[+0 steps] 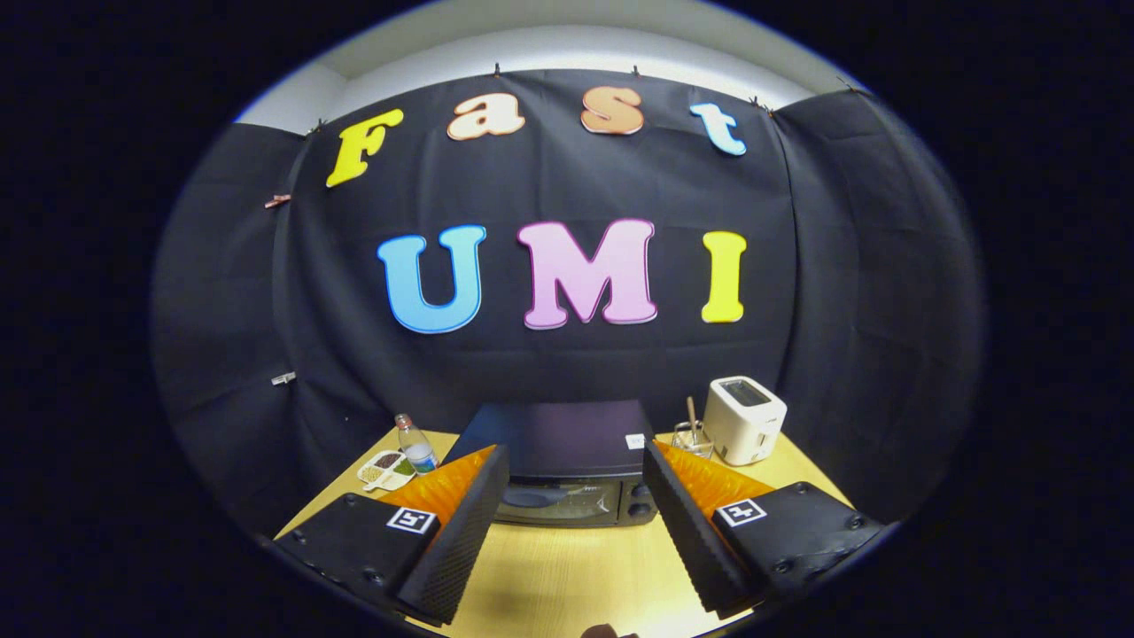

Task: Open the toaster oven, put the food inside, and close the toaster oven door.

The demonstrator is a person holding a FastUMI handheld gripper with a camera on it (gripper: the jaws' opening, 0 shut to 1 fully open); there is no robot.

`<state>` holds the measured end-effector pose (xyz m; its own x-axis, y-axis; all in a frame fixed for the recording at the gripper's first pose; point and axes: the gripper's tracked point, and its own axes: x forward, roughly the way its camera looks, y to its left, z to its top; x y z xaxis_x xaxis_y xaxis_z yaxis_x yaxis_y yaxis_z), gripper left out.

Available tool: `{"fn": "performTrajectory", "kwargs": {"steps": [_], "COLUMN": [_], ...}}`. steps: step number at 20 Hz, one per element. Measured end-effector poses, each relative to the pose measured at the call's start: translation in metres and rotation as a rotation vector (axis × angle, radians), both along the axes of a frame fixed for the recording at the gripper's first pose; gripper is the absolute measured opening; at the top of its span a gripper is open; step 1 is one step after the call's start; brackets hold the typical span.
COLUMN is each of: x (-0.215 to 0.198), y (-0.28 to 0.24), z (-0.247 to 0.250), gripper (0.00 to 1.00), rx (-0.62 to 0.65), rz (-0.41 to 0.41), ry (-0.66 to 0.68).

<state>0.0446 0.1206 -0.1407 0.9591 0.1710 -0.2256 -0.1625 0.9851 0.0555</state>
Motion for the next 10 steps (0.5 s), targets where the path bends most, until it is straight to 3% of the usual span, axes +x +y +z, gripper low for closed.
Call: {"fn": "performTrajectory", "kwargs": {"steps": [7,10], "x": [-0.043,-0.055], "y": [-0.036,-0.057], "z": [0.074,0.099], "gripper": [0.98,0.98], "rx": [0.084,0.050], "rz": [-0.041,-0.071], "ry": [-0.076,-0.132]}}
